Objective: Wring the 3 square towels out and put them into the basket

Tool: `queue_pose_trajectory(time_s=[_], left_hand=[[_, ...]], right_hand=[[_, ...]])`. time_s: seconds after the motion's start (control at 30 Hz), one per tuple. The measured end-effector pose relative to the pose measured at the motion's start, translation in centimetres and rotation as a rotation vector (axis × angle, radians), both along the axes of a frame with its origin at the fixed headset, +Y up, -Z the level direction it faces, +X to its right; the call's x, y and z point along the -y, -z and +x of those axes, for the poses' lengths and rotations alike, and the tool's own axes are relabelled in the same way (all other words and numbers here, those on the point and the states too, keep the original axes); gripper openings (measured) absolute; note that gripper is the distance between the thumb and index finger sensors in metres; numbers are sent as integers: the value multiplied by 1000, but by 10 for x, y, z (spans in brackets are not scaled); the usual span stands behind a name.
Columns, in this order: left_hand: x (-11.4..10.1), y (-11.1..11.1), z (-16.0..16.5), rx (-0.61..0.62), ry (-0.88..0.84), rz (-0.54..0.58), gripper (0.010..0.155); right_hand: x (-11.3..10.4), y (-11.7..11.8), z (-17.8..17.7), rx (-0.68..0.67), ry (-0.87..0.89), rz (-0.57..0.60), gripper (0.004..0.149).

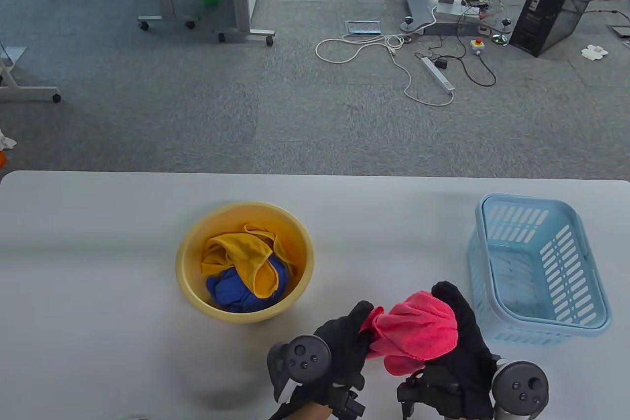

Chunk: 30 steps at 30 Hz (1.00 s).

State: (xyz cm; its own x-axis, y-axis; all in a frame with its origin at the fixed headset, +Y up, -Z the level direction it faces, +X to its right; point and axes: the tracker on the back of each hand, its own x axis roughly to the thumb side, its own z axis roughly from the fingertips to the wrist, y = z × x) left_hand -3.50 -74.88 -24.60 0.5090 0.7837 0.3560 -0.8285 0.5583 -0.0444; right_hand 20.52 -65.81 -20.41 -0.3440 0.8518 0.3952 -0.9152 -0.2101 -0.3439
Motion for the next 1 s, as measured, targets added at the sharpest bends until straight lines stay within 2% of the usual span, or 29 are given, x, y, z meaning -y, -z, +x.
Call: queue_pose_trajectory(time_s=[0.27,0.37,0.47,0.53,0.6,0.67,0.77,0.9,1.0], left_hand=[[2,0,-4,55,-88,-55,50],[10,-1,0,162,-213,-127,55],[10,0,-1,166,-292,-115,61],[11,-1,-5,157,-340,-98,57],[14,-4,-6,81,-408,-99,49],[17,-3,-8,95,-381,-126,49],[19,-1,-12,85,-366,-165,58],[14,-1,-15,76,-236,-94,75],[11,0,-11,182,-316,-88,87]], right_hand=[[1,-1,4,2,60,-9,54],[2,-1,4,6,63,-3,52],[2,-1,6,21,58,0,52],[2,-1,10,41,70,-3,52],[2,-1,15,57,86,-9,52],[1,-2,20,69,95,-14,52],[-1,-3,27,98,96,-12,51],[0,-3,29,110,100,-17,51],[0,-1,26,96,80,-19,51]])
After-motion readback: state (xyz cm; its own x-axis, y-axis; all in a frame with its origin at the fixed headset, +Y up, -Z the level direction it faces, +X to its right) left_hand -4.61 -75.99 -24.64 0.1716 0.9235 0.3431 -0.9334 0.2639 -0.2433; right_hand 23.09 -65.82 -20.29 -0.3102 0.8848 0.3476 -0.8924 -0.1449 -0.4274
